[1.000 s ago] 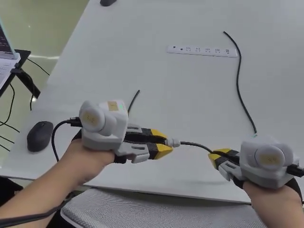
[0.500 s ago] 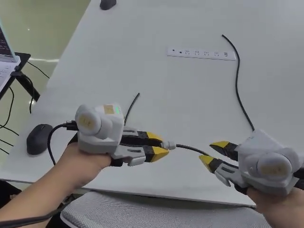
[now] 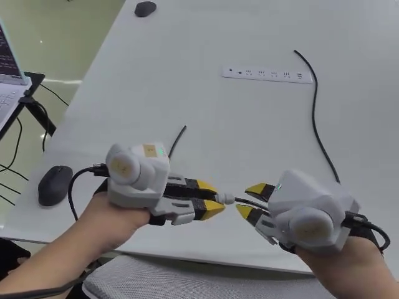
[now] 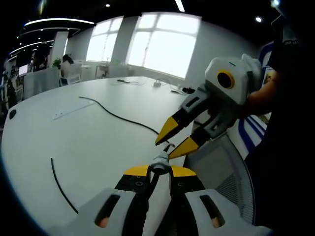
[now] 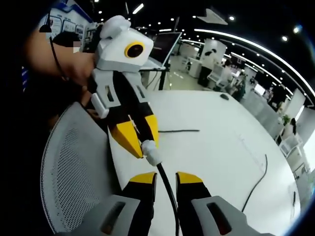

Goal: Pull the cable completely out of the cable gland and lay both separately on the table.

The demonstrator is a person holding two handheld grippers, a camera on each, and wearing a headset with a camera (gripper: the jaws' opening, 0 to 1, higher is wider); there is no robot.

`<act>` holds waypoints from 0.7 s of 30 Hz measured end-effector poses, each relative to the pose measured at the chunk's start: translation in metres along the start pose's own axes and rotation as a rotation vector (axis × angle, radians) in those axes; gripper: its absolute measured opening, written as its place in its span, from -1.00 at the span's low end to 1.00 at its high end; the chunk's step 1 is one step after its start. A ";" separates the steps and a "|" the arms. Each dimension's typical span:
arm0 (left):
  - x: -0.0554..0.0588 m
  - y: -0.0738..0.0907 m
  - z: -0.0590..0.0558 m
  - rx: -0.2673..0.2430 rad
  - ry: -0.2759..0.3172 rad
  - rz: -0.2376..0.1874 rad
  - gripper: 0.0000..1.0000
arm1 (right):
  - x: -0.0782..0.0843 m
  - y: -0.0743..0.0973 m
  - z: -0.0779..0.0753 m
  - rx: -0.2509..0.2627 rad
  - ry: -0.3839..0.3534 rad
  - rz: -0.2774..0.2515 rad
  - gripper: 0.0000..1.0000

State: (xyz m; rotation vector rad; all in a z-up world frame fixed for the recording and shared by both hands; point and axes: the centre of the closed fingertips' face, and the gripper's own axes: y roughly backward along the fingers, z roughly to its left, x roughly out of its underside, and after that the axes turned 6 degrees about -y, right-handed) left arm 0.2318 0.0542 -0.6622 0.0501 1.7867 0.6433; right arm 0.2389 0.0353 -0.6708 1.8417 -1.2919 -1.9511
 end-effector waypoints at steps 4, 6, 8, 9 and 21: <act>0.001 -0.001 -0.002 0.002 -0.008 0.006 -0.71 | 0.000 -0.002 0.002 -0.013 0.010 0.006 -0.87; 0.003 -0.001 -0.002 0.003 -0.007 0.010 -0.70 | 0.000 -0.003 0.004 -0.016 0.027 0.010 -0.89; 0.003 -0.001 -0.002 0.004 -0.011 0.014 -0.70 | 0.001 -0.003 0.006 -0.022 0.036 0.012 -0.93; 0.004 -0.001 -0.002 0.005 -0.013 0.018 -0.70 | 0.002 -0.003 0.008 -0.028 0.048 0.016 -0.95; 0.003 -0.002 -0.002 -0.001 -0.020 0.012 -0.71 | 0.002 -0.004 0.007 -0.011 0.060 0.006 -1.00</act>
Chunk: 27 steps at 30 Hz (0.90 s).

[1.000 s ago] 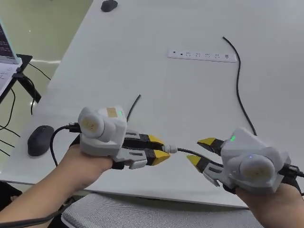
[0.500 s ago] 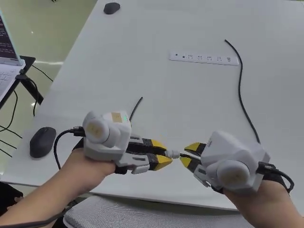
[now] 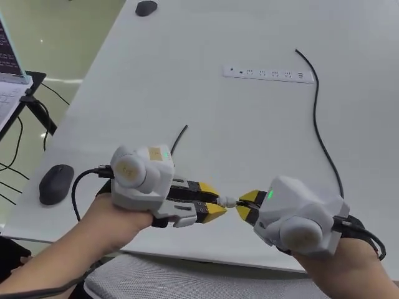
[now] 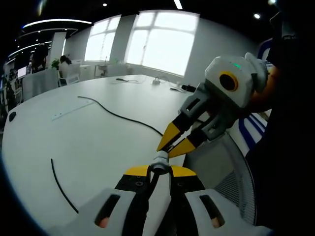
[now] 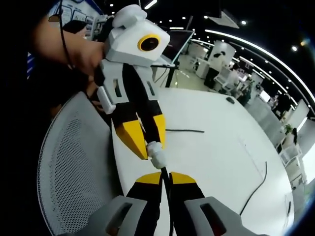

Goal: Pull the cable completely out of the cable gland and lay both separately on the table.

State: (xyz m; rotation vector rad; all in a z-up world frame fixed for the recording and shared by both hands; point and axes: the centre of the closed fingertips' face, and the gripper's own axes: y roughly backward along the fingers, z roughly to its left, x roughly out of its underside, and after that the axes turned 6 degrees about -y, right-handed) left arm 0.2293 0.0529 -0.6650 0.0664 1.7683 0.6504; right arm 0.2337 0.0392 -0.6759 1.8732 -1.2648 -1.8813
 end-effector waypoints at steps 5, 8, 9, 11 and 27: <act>-0.001 -0.001 0.001 0.001 0.000 -0.002 -0.71 | 0.001 0.000 -0.003 0.005 -0.041 -0.010 -1.00; -0.002 -0.002 0.001 0.001 -0.002 -0.005 -0.71 | 0.003 0.001 -0.006 0.009 -0.072 -0.017 -1.00; -0.002 -0.002 0.001 -0.001 -0.002 -0.007 -0.71 | 0.004 0.001 -0.007 0.011 -0.077 -0.017 -1.00; -0.002 -0.002 0.002 -0.002 0.002 -0.010 -0.71 | 0.007 0.003 -0.010 0.016 -0.102 -0.016 -1.00; -0.004 -0.002 0.005 -0.002 0.011 -0.016 -0.71 | 0.041 0.007 -0.034 0.078 -0.308 0.000 -1.00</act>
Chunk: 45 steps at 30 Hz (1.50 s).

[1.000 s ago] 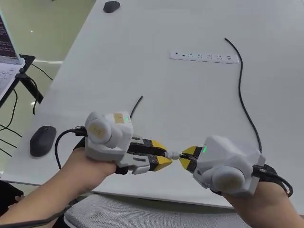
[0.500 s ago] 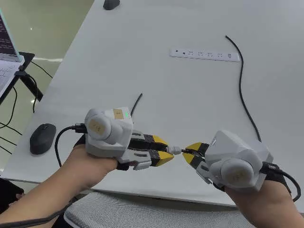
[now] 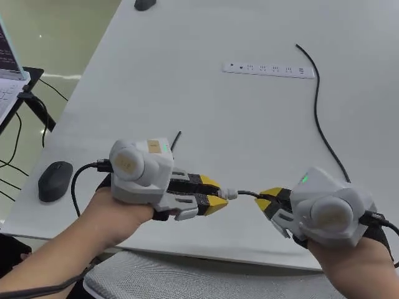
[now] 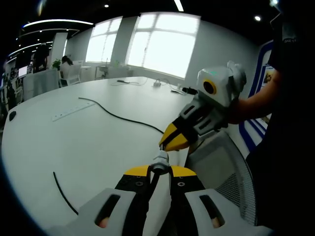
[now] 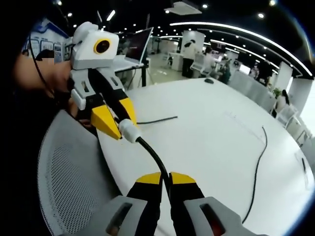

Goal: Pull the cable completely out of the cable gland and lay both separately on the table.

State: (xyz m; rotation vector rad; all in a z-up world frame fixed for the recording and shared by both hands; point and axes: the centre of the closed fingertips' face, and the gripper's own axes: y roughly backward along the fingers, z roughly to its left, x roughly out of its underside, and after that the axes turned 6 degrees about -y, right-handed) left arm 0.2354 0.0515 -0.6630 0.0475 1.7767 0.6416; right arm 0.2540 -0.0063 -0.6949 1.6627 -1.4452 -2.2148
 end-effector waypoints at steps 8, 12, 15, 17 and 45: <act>-0.002 0.002 0.002 -0.008 0.006 -0.011 -0.71 | 0.021 0.002 -0.018 0.028 -0.176 0.008 -1.00; -0.004 0.001 0.000 -0.008 0.005 -0.014 -0.71 | 0.031 0.001 -0.024 0.048 -0.242 0.022 -1.00; -0.004 0.000 0.000 -0.008 0.006 -0.016 -0.71 | 0.038 0.002 -0.028 0.065 -0.280 0.028 -1.00; -0.004 0.000 0.000 -0.008 0.003 -0.013 -0.71 | 0.042 0.001 -0.029 0.068 -0.321 0.034 -1.00; -0.001 0.001 0.001 -0.020 -0.008 0.014 -0.71 | 0.047 0.009 -0.026 0.060 -0.285 0.050 -0.97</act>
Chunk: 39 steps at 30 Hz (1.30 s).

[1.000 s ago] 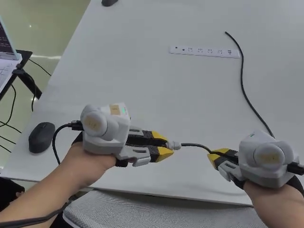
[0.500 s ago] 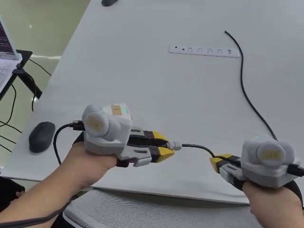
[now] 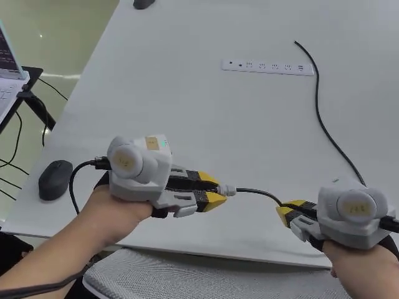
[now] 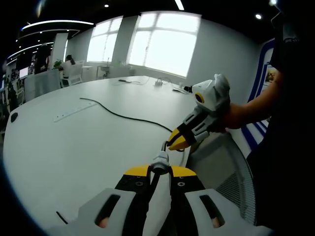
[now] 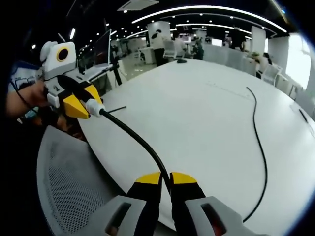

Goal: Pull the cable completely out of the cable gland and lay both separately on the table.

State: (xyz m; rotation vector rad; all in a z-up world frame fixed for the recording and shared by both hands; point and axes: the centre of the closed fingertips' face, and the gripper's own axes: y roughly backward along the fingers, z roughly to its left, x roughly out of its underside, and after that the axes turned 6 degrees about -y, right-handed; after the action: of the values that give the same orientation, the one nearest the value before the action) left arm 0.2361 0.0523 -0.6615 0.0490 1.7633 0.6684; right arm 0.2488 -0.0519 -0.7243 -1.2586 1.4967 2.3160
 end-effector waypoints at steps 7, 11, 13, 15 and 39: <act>0.001 0.002 0.002 -0.007 0.002 0.003 -0.71 | -0.003 0.008 0.003 -0.026 0.040 0.002 -0.79; 0.004 0.001 0.001 -0.006 0.003 0.013 -0.71 | -0.022 0.016 0.023 -0.095 0.137 -0.029 -0.61; 0.005 0.001 0.000 -0.003 0.003 0.015 -0.71 | -0.036 0.019 0.035 -0.119 0.217 -0.057 -0.58; 0.006 0.001 -0.001 0.000 0.005 0.019 -0.71 | -0.044 0.020 0.044 -0.136 0.270 -0.060 -0.56; 0.010 -0.001 -0.003 0.015 -0.006 0.047 -0.71 | -0.052 -0.010 0.093 -0.224 0.547 -0.006 -0.97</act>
State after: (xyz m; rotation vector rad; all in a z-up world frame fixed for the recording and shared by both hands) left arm 0.2304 0.0538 -0.6698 0.1029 1.7662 0.6890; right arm 0.2336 0.0448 -0.6802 -2.0829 1.3701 2.2960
